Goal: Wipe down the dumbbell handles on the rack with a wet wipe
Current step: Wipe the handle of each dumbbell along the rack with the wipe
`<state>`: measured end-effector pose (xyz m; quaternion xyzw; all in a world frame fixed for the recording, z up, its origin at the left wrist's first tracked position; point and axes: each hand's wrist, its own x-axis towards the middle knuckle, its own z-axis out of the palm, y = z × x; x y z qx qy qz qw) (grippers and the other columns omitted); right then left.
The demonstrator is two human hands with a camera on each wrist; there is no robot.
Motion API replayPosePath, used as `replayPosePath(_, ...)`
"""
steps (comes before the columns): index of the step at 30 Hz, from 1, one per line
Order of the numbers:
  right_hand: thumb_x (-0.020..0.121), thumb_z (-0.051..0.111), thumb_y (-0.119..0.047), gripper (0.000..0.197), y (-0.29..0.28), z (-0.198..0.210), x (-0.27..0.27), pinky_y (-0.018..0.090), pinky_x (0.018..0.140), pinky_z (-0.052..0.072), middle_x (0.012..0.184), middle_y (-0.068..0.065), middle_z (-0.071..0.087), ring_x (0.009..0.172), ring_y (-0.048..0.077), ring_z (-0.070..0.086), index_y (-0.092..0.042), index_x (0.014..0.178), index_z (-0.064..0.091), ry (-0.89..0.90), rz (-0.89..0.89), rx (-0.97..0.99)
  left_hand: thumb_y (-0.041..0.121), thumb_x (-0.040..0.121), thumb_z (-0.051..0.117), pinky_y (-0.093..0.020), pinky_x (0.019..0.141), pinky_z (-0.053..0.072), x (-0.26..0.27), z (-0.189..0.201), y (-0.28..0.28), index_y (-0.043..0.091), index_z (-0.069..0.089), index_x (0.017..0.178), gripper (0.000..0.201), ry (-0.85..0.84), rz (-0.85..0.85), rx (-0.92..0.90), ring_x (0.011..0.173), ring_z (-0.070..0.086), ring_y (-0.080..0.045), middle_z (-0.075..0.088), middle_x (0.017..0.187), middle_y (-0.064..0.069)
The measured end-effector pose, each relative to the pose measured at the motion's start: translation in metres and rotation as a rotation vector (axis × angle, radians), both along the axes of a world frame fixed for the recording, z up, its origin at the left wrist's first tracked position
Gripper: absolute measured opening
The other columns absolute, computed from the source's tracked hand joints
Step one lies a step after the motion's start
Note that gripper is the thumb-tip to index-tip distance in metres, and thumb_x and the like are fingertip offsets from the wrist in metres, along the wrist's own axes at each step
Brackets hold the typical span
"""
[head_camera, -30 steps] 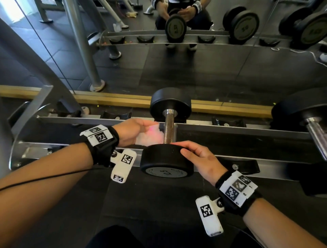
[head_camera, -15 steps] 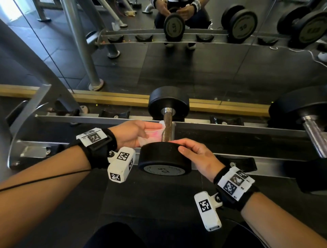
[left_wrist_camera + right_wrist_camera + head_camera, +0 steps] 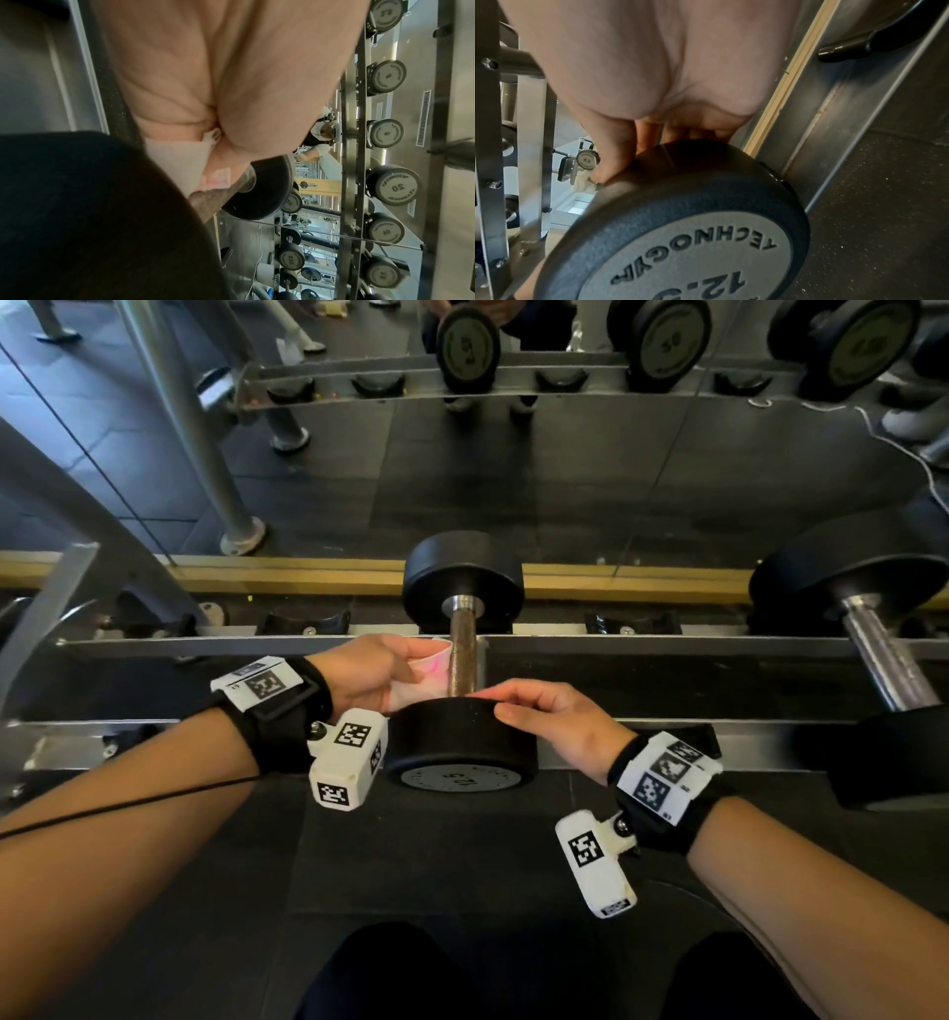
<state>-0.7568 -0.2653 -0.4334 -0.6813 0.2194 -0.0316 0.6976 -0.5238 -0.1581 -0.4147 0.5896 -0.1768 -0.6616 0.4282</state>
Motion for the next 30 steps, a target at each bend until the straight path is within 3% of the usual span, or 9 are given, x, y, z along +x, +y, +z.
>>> replayPosePath(3,0.098,0.056,-0.015,0.029,0.0,0.008,0.002,0.02,0.09,0.051,0.118,0.0,0.07,0.112,0.01,0.064,-0.018,0.125,0.065,0.024,0.026,-0.031,-0.009,0.098,0.038,-0.045,0.102,0.05,0.002,0.011,0.003,0.017,0.055,0.141,0.053,-0.145,-0.09,0.02,0.117,0.063,-0.03,0.066,0.129,-0.015)
replayPosePath(6,0.097,0.057,-0.01,0.031,-0.006,0.023,-0.001,0.017,0.095,0.048,0.12,-0.004,0.068,0.113,0.002,0.062,-0.018,0.126,0.064,0.053,0.093,-0.148,-0.009,0.096,0.042,-0.037,0.088,0.059,-0.003,0.028,0.001,0.016,0.051,0.144,0.055,-0.084,-0.028,0.005,0.11,0.068,-0.027,0.067,0.128,-0.014)
replayPosePath(9,0.096,0.057,-0.007,0.029,-0.029,0.046,-0.026,0.017,0.1,0.046,0.122,-0.006,0.068,0.114,0.001,0.062,-0.021,0.121,0.064,0.028,0.09,-0.226,-0.004,0.09,0.047,-0.043,0.094,0.057,-0.021,0.052,-0.015,0.016,0.053,0.142,0.055,0.039,-0.015,-0.109,0.12,0.063,-0.033,0.064,0.134,-0.016)
replayPosePath(12,0.096,0.058,-0.008,0.027,-0.072,0.072,-0.075,0.015,0.101,0.045,0.119,-0.006,0.069,0.112,0.001,0.063,-0.02,0.119,0.066,0.052,0.019,-0.394,0.004,0.095,0.051,-0.036,0.089,0.059,-0.061,0.066,-0.045,0.011,0.055,0.14,0.046,-0.027,0.076,-0.171,0.115,0.067,-0.029,0.067,0.129,-0.016)
replayPosePath(16,0.095,0.059,-0.006,0.026,-0.132,0.096,-0.161,0.025,0.104,0.046,0.117,0.001,0.07,0.113,0.01,0.063,-0.012,0.12,0.066,0.15,-0.095,-0.582,0.006,0.1,0.05,-0.036,0.085,0.061,-0.135,0.066,-0.093,0.009,0.058,0.136,0.037,-0.145,0.144,-0.223,0.117,0.065,-0.031,0.067,0.127,-0.018)
replayPosePath(21,0.094,0.061,-0.006,0.025,-0.178,0.098,-0.26,0.016,0.097,0.046,0.116,0.001,0.07,0.108,0.009,0.064,-0.013,0.117,0.068,0.29,-0.199,-0.63,0.003,0.103,0.045,-0.036,0.078,0.061,-0.225,0.067,-0.15,0.015,0.058,0.136,0.037,-0.197,0.201,-0.3,0.106,0.067,-0.024,0.066,0.124,-0.011)
replayPosePath(25,0.089,0.069,-0.032,0.02,-0.198,0.085,-0.321,0.017,0.095,0.04,0.111,-0.013,0.068,0.108,0.004,0.06,-0.032,0.109,0.071,0.417,-0.329,-0.737,0.003,0.104,0.043,-0.04,0.084,0.058,-0.293,0.059,-0.187,0.025,0.06,0.129,0.037,-0.271,0.241,-0.371,0.091,0.07,-0.015,0.069,0.109,0.0)
replayPosePath(27,0.086,0.068,-0.044,0.022,-0.198,0.072,-0.337,0.023,0.099,0.041,0.113,-0.01,0.068,0.11,0.007,0.059,-0.036,0.106,0.07,0.411,-0.422,-0.704,0.007,0.103,0.046,-0.028,0.077,0.059,-0.319,0.051,-0.202,0.029,0.063,0.121,0.033,-0.281,0.234,-0.398,0.079,0.072,-0.006,0.075,0.095,0.008)
replayPosePath(30,0.083,0.066,-0.05,0.02,-0.198,0.053,-0.345,0.019,0.09,0.043,0.11,-0.006,0.066,0.107,0.01,0.06,-0.036,0.098,0.067,0.313,-0.523,-0.589,0.009,0.105,0.043,-0.017,0.062,0.055,-0.34,0.042,-0.225,0.032,0.072,0.1,0.037,-0.221,0.195,-0.381,0.067,0.071,-0.003,0.077,0.081,0.009)
